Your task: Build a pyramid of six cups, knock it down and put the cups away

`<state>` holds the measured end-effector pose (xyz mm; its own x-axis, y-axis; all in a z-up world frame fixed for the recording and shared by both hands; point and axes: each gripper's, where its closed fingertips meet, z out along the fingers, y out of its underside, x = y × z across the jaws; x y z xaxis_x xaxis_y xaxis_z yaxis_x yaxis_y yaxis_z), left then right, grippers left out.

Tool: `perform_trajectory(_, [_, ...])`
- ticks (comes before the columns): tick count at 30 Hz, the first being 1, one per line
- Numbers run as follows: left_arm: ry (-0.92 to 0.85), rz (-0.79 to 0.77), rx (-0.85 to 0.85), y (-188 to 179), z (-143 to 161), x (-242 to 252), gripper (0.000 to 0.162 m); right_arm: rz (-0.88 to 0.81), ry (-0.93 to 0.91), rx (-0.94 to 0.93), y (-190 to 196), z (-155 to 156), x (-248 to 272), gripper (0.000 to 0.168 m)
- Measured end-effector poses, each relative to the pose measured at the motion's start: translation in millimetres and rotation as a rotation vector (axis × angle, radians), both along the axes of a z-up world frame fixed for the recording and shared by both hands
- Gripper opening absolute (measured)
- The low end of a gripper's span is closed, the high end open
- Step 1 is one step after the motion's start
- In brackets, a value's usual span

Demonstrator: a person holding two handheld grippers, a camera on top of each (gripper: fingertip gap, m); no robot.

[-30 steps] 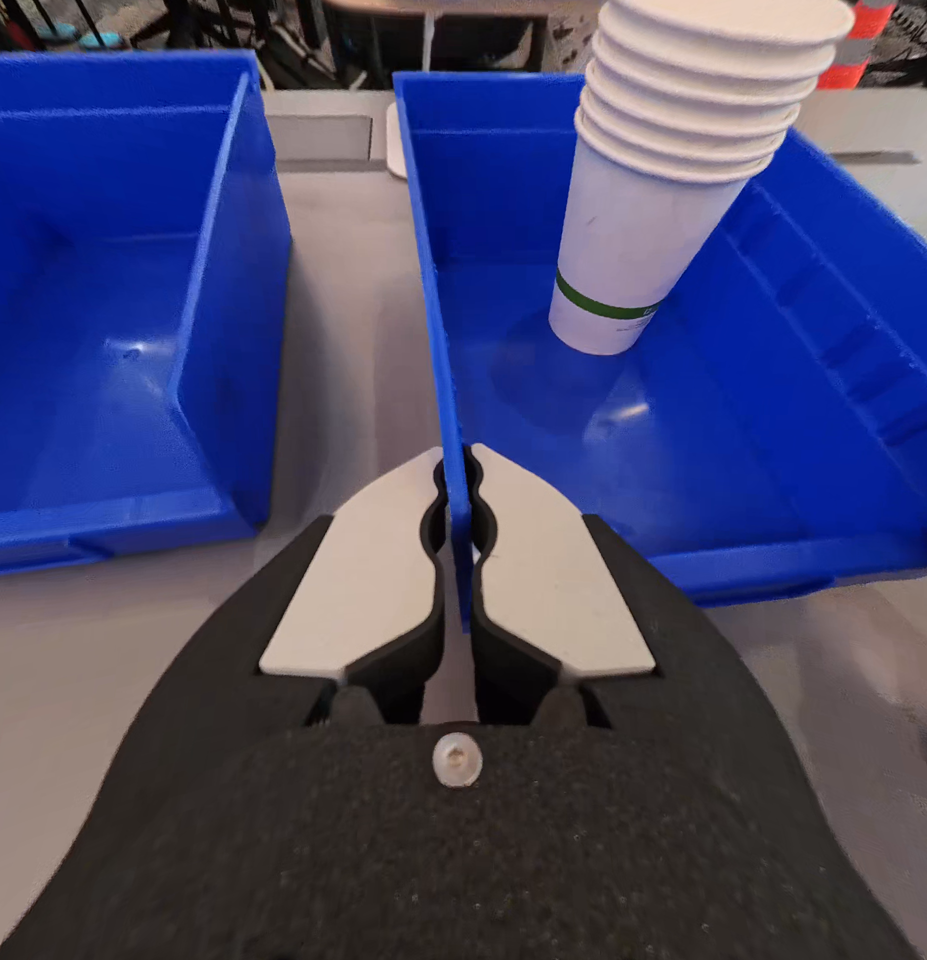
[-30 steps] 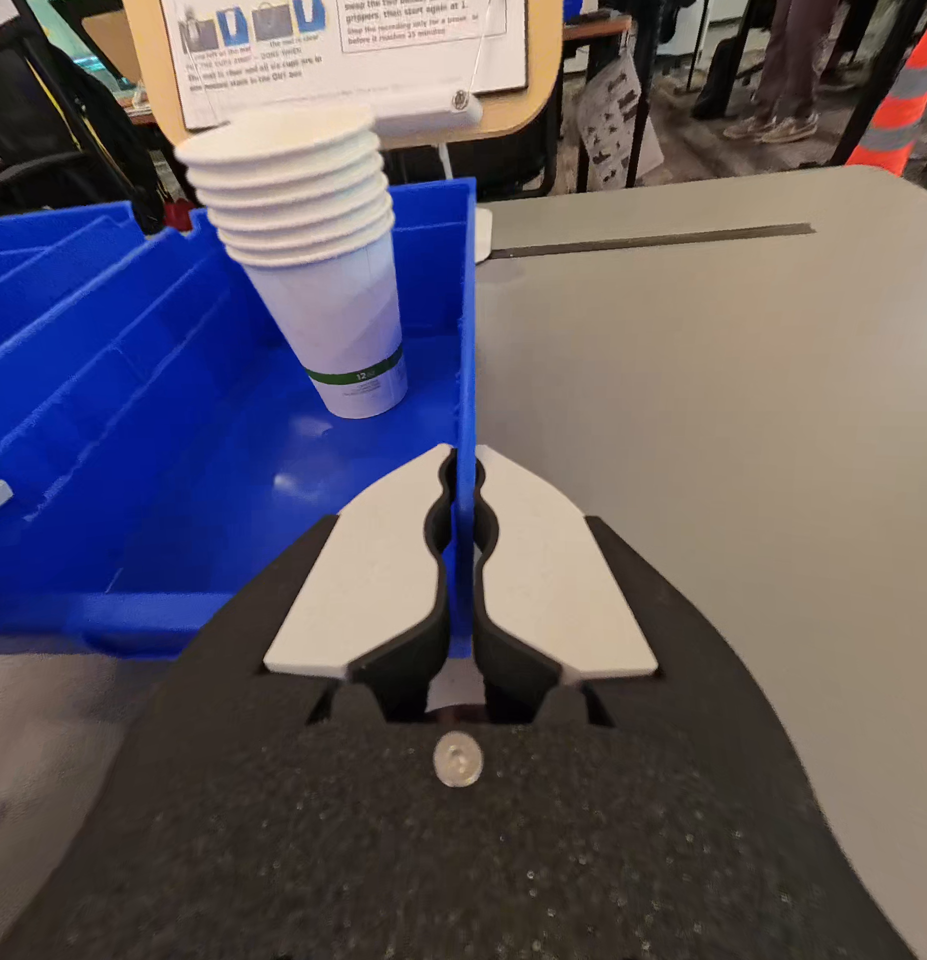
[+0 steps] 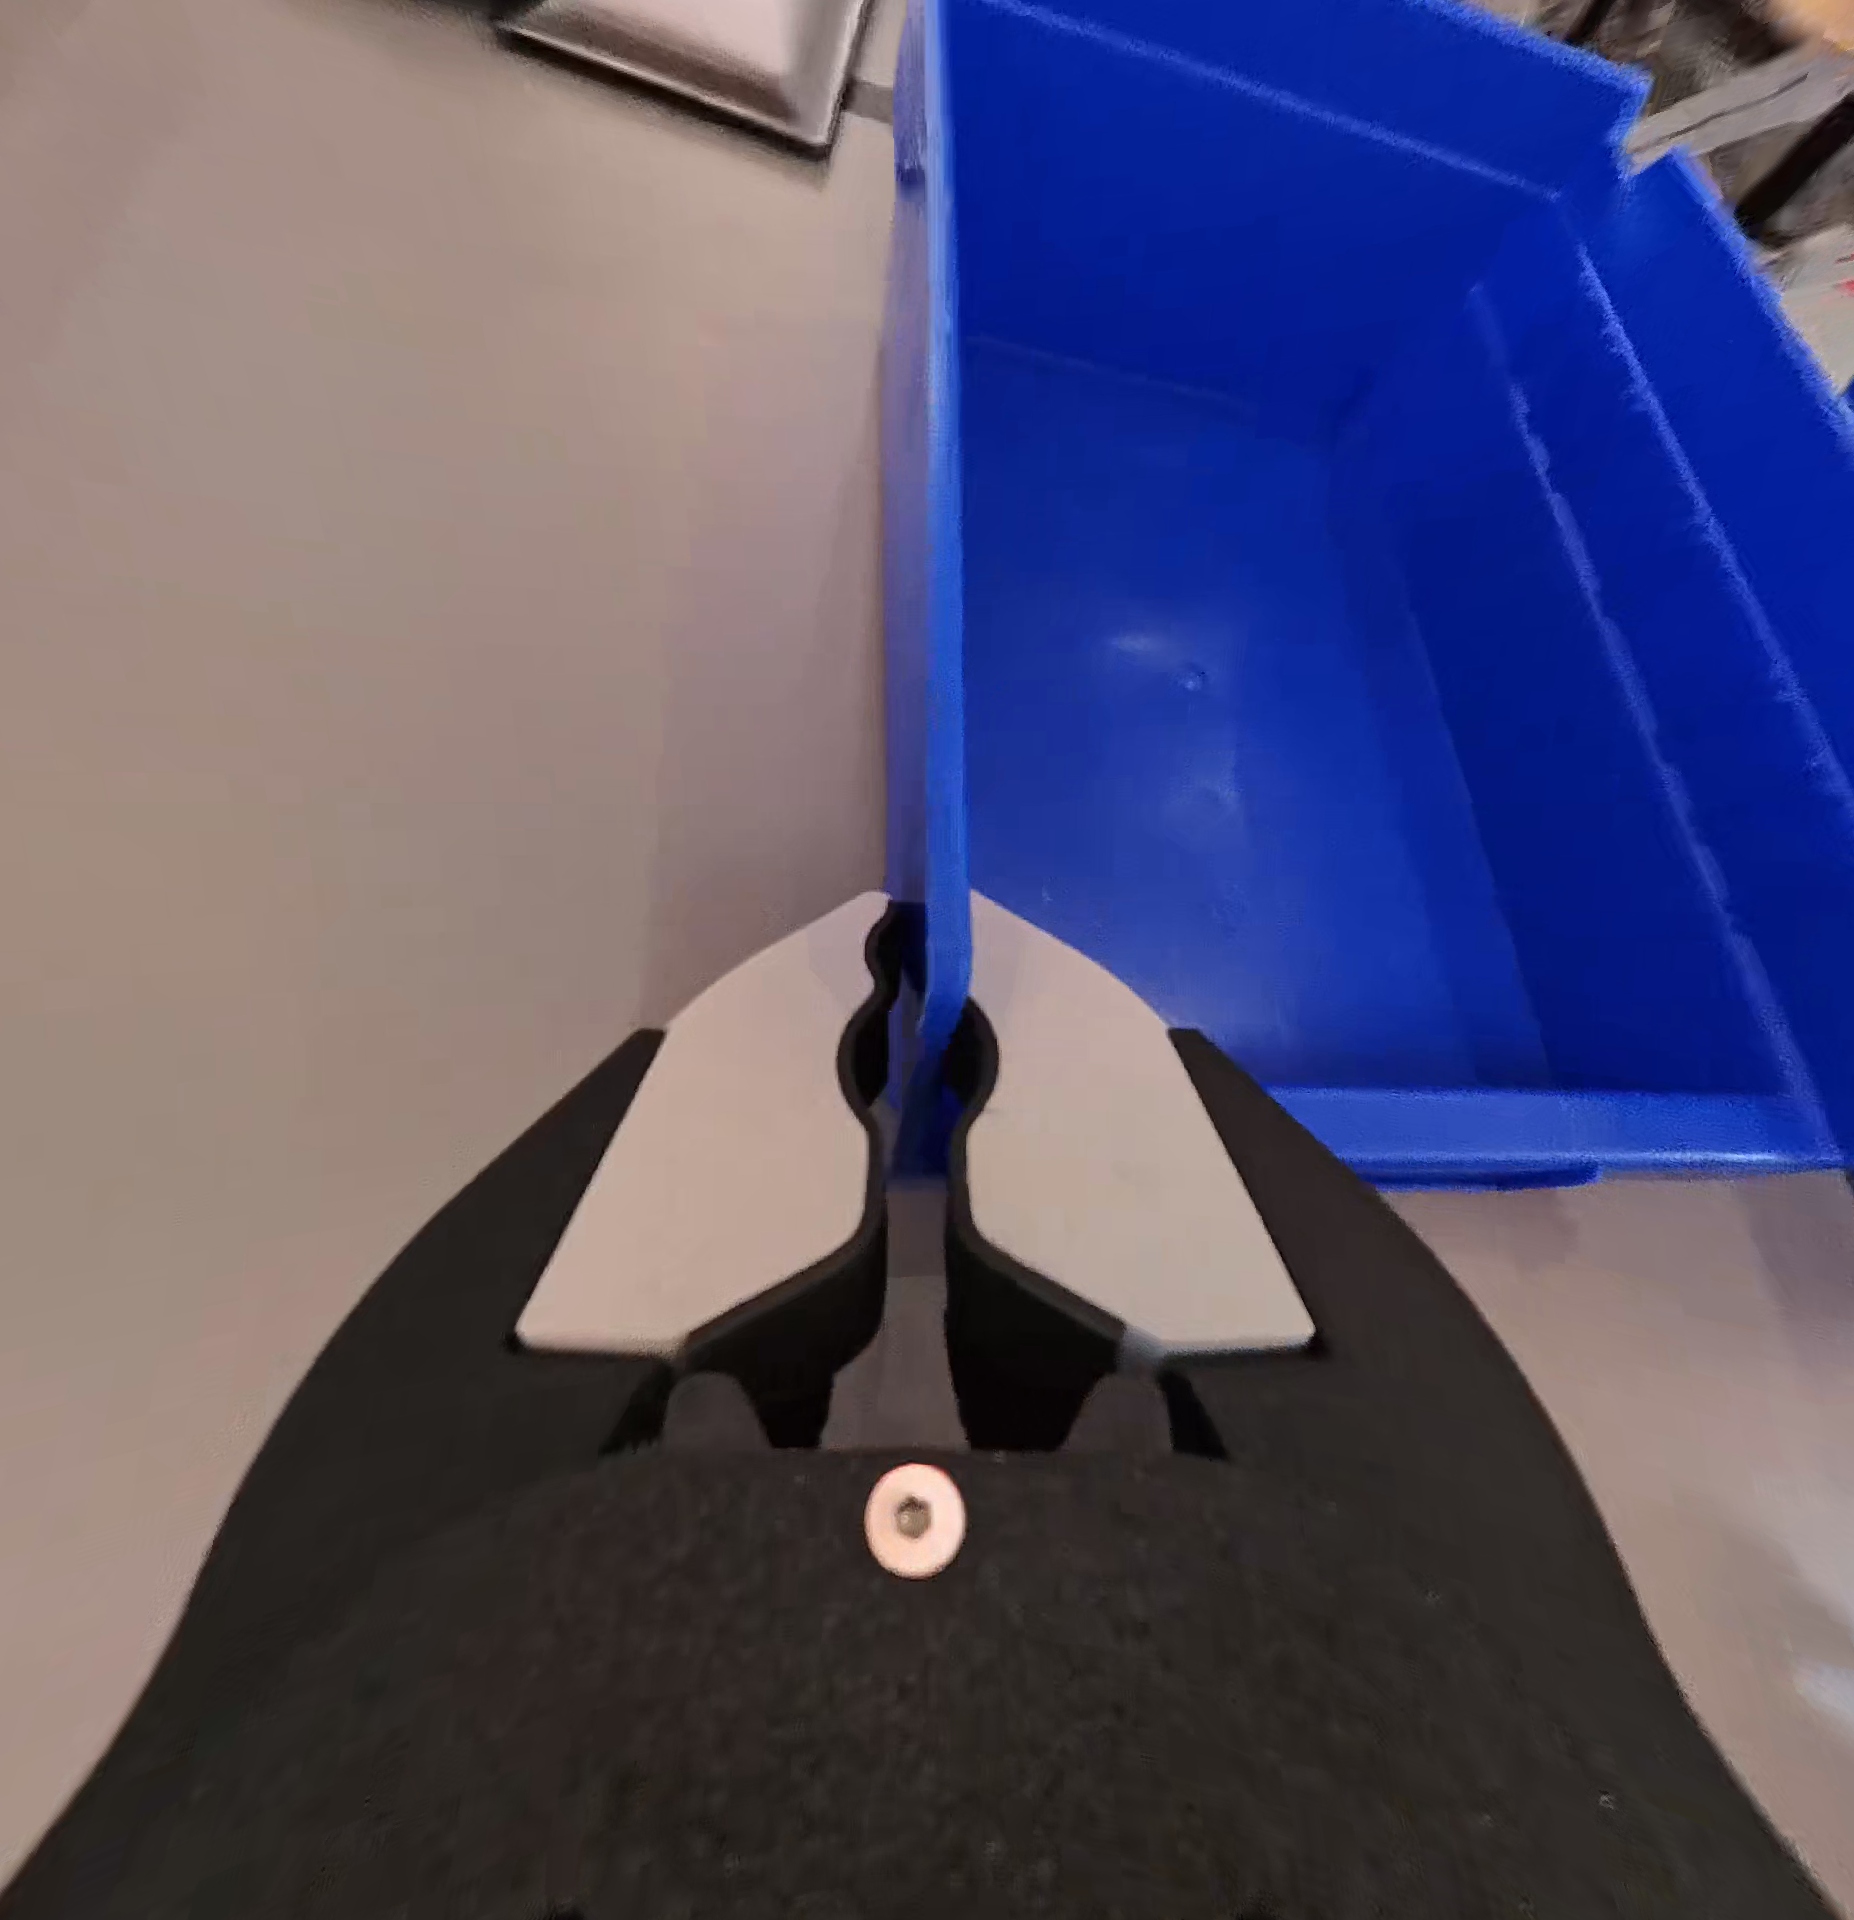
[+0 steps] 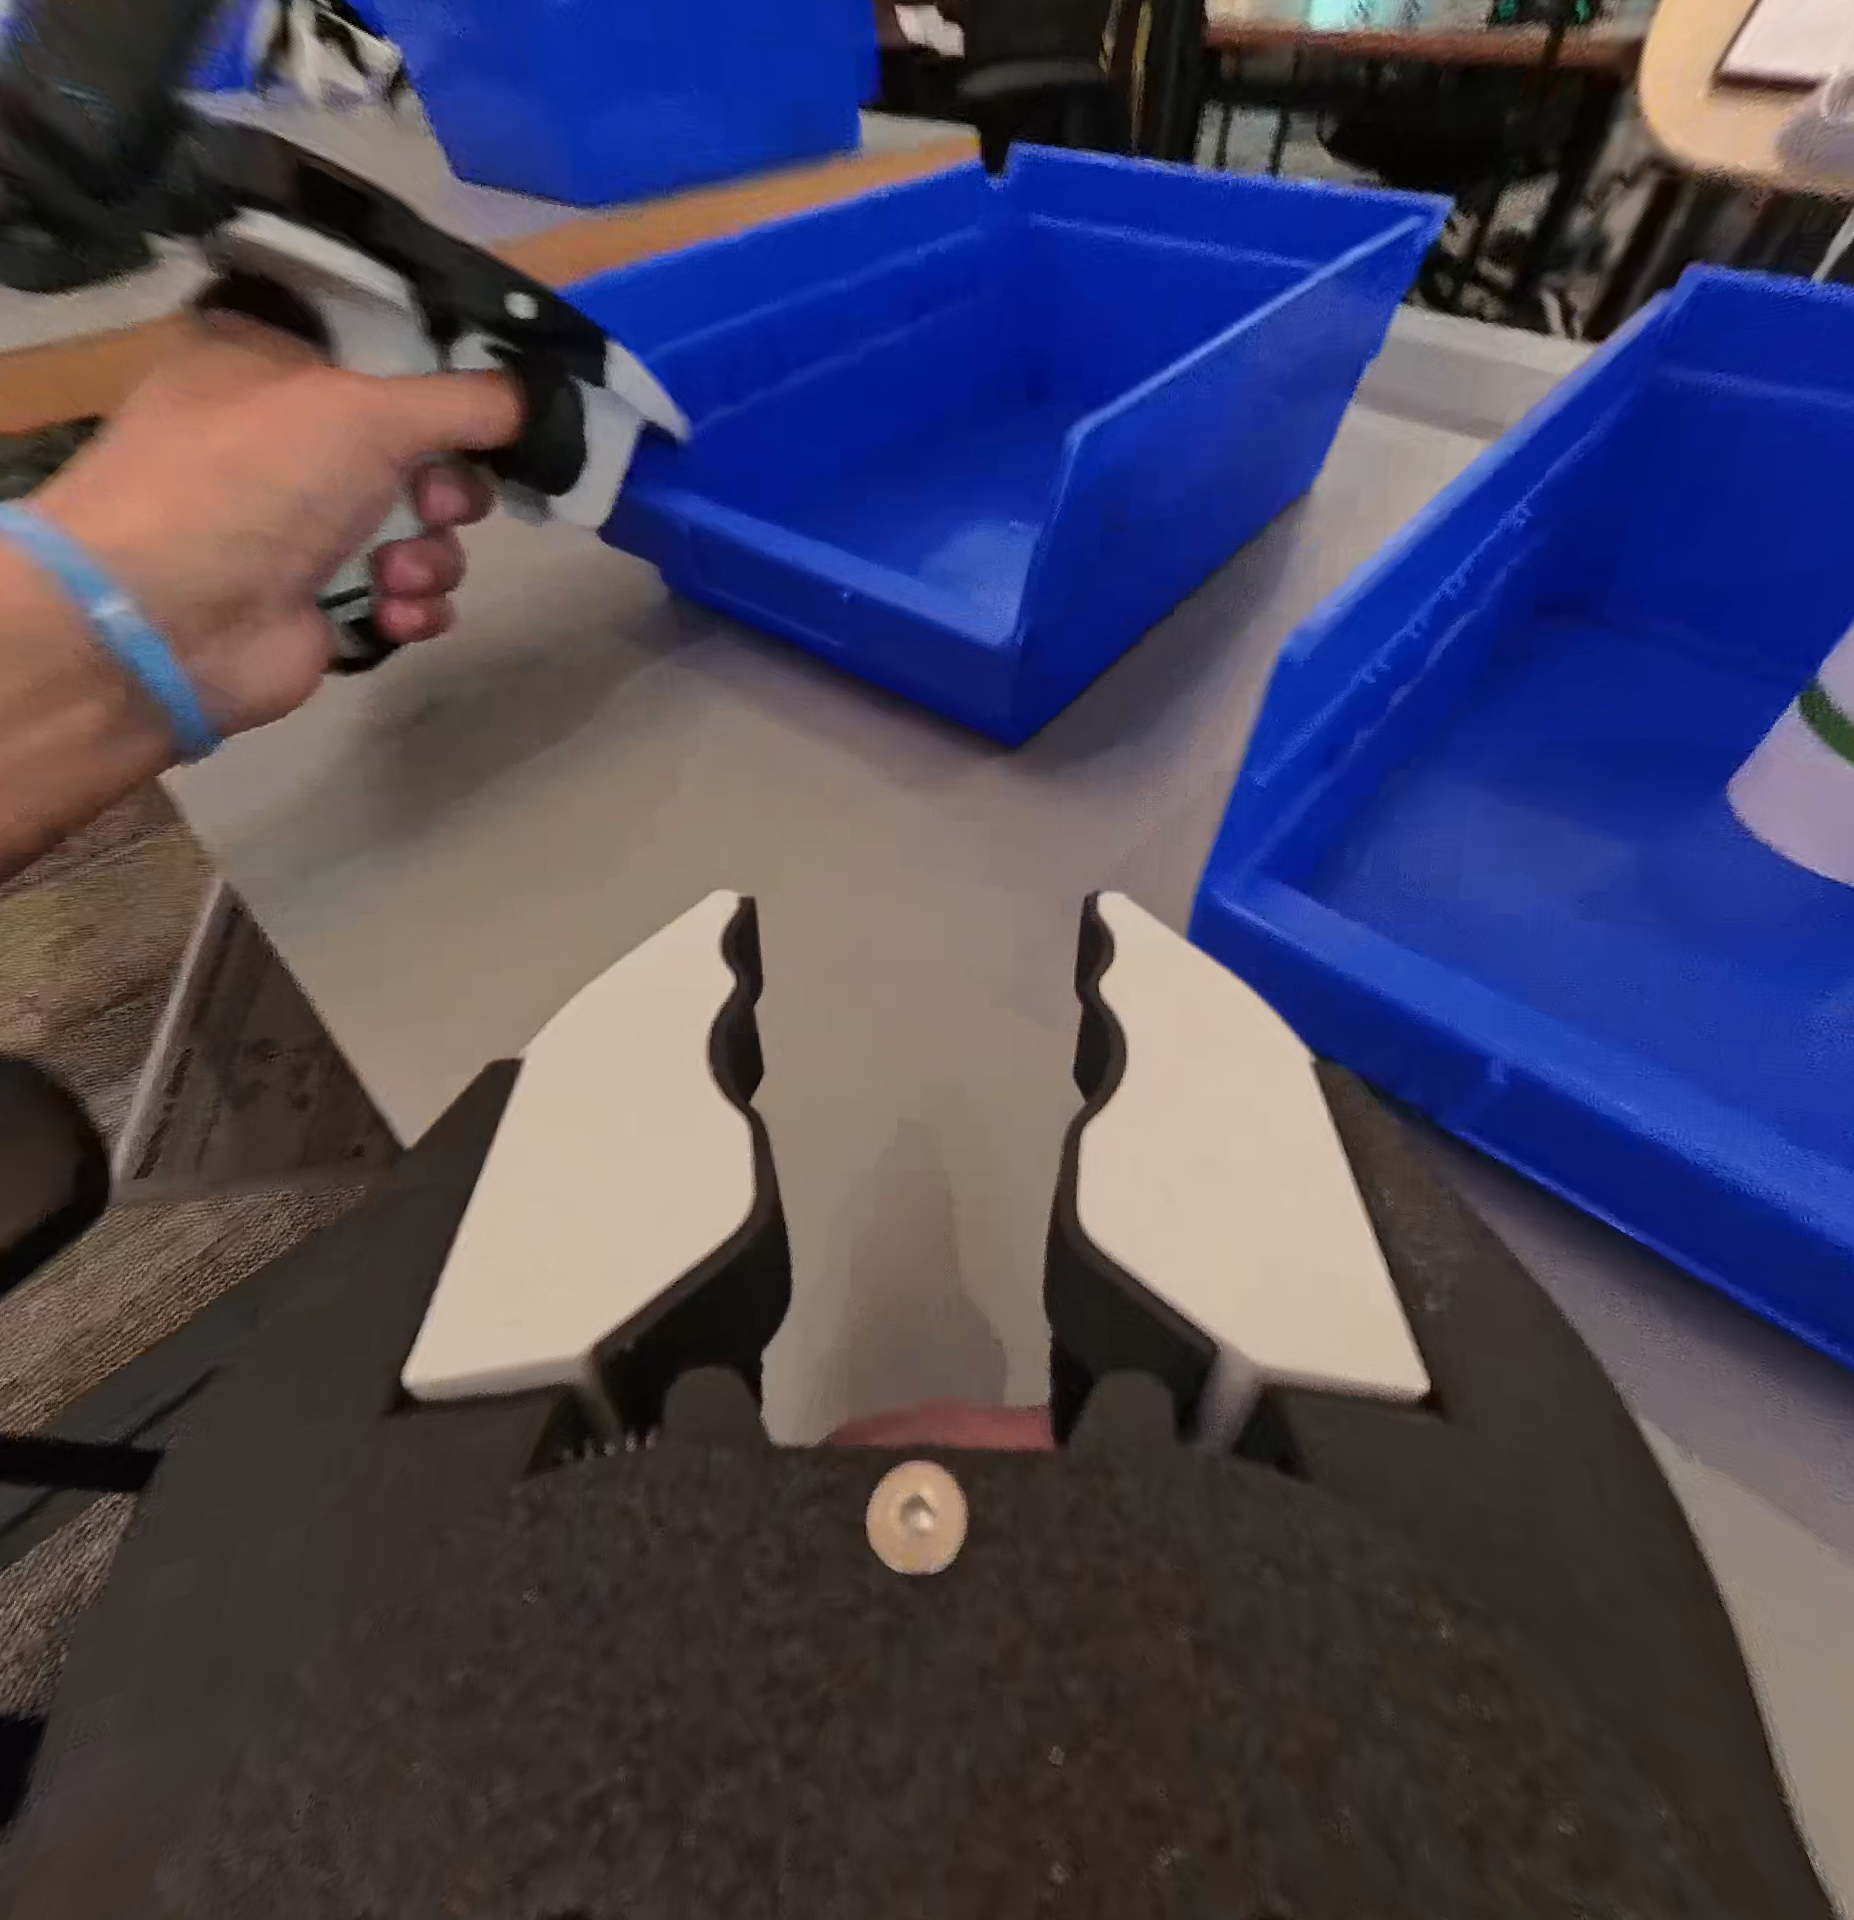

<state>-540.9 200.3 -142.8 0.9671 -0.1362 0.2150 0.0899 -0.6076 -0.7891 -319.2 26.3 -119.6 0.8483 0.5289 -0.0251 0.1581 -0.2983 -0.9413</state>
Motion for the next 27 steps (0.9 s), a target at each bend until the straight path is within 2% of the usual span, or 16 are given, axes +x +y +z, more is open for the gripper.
perform_trajectory(7, [0.052,0.072,0.034,-103,0,-5,0.006,-0.167,0.049,-0.041,38,-5,-39,0.050])
perform_trajectory(8, [0.042,0.076,0.041,-118,1,-5,0.006,-0.181,0.059,-0.050,40,-6,-43,0.046])
perform_trajectory(10, [0.039,0.086,0.050,-145,1,-9,0.006,-0.214,0.063,-0.073,39,-10,-49,0.014])
perform_trajectory(13, [0.058,0.100,0.065,-175,3,-15,0.008,-0.209,-0.012,-0.017,28,0,-53,0.006])
perform_trajectory(15, [0.074,0.109,0.121,-186,18,-15,0.009,-0.228,-0.014,0.022,21,13,-52,0.004])
perform_trajectory(17, [0.090,0.113,0.232,-192,45,-11,0.009,-0.238,-0.005,0.113,17,41,-46,0.004])
perform_trajectory(21, [0.094,0.077,0.424,-186,111,26,0.007,-0.312,0.021,0.371,4,128,-4,0.004])
perform_trajectory(24, [0.071,-0.021,0.507,-164,165,91,0.005,-0.423,0.038,0.490,-1,196,63,0.004])
perform_trajectory(27, [0.063,-0.143,0.543,-138,208,186,0.004,-0.558,0.015,0.539,-4,244,156,0.003])
